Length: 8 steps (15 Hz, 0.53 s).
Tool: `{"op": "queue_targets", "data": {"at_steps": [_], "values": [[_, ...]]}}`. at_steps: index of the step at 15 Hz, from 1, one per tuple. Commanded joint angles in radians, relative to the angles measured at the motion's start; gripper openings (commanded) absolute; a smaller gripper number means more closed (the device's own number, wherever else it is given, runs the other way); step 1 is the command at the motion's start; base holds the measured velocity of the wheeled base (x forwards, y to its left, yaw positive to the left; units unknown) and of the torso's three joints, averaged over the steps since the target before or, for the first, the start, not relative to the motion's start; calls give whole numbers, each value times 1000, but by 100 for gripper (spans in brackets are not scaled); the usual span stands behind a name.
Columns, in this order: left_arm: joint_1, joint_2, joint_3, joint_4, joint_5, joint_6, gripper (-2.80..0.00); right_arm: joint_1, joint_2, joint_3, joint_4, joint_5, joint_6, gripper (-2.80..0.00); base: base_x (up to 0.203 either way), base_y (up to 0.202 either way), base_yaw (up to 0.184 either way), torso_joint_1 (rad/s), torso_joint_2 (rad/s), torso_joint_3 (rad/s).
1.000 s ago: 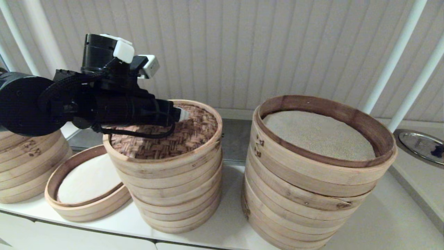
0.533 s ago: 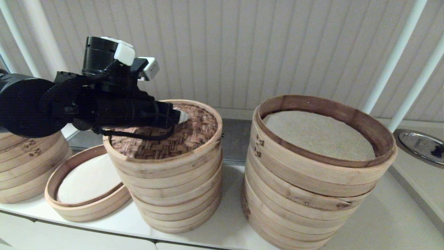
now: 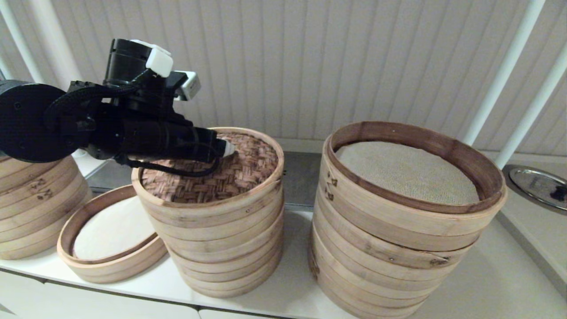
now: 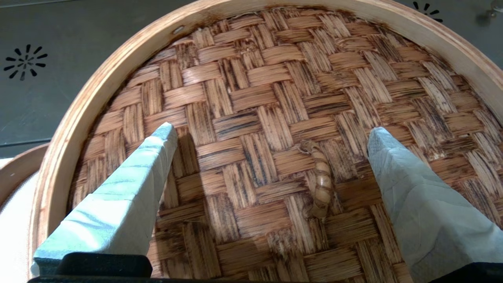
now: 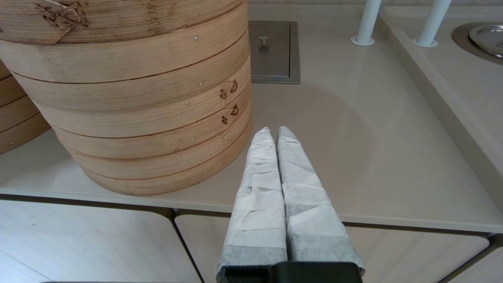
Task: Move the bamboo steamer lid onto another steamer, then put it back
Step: Pick up the steamer
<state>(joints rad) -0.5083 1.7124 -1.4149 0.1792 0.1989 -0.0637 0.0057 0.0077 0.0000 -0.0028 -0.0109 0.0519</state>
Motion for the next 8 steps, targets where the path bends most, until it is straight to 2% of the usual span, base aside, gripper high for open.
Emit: {"op": "queue_targets", "data": {"at_steps": [1, 8], "values": [[1, 5, -2, 2, 0, -1, 0, 0, 0, 2, 0, 0, 0, -280, 0, 0, 0, 0, 0, 0], [-11, 19, -15, 2, 3, -2, 0, 0, 0, 2, 0, 0, 0, -280, 0, 0, 0, 0, 0, 0]]}}
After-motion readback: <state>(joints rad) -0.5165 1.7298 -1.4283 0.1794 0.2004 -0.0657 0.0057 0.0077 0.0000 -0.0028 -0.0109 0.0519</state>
